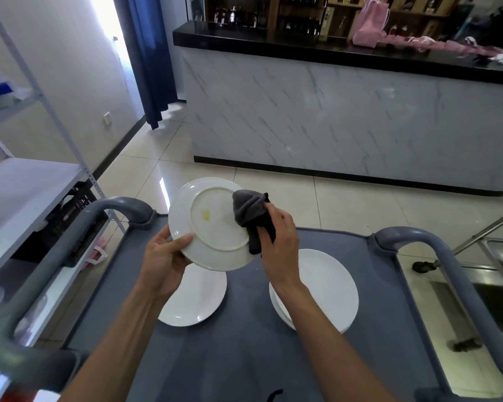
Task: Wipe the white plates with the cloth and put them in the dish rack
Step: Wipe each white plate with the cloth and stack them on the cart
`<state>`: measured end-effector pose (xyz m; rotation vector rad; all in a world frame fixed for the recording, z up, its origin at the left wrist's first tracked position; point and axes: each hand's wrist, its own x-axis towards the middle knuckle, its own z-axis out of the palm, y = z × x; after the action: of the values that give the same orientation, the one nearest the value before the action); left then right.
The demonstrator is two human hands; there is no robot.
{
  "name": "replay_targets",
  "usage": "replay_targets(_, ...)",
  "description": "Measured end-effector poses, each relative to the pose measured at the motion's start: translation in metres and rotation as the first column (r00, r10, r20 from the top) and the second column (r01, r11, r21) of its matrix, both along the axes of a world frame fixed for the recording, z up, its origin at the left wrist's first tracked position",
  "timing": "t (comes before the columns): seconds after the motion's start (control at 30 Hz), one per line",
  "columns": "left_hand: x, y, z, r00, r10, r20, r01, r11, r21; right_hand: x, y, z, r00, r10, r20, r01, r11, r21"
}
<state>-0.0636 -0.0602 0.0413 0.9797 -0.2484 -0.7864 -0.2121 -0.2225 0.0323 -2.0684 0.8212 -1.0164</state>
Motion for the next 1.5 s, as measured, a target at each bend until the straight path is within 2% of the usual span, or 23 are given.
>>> replay_targets(0.43, -0.012, -0.017, 0.011, 0.995, 0.092, -0.025, -0.092, 0.996, -0.013, 0.005, 0.058, -0.005, 0.997, 0.020, 0.078, -0.016, 0.999, -0.052)
replay_targets(0.73, -0.017, -0.018, 0.019, 0.990, 0.047, 0.132, -0.054, 0.998, 0.045, 0.015, 0.060, 0.011, 0.989, 0.084, 0.118, -0.077, 0.995, -0.065)
replay_targets(0.97, -0.015, -0.014, 0.016, 0.986, -0.080, 0.149, 0.067, 0.993, 0.096, 0.025, 0.047, 0.033, 0.992, 0.081, 0.098, -0.065, 0.985, -0.159)
replay_targets(1.23, -0.010, -0.011, 0.021, 0.976, -0.140, 0.169, 0.118, 0.984, 0.130, 0.029, 0.040, 0.045, 0.992, 0.100, 0.080, -0.064, 0.928, -0.367)
replay_targets(1.5, -0.009, -0.003, 0.019, 0.957, -0.246, 0.152, 0.235, 0.968, 0.089, 0.026, 0.023, 0.047, 0.994, 0.058, 0.095, -0.027, 0.953, -0.301)
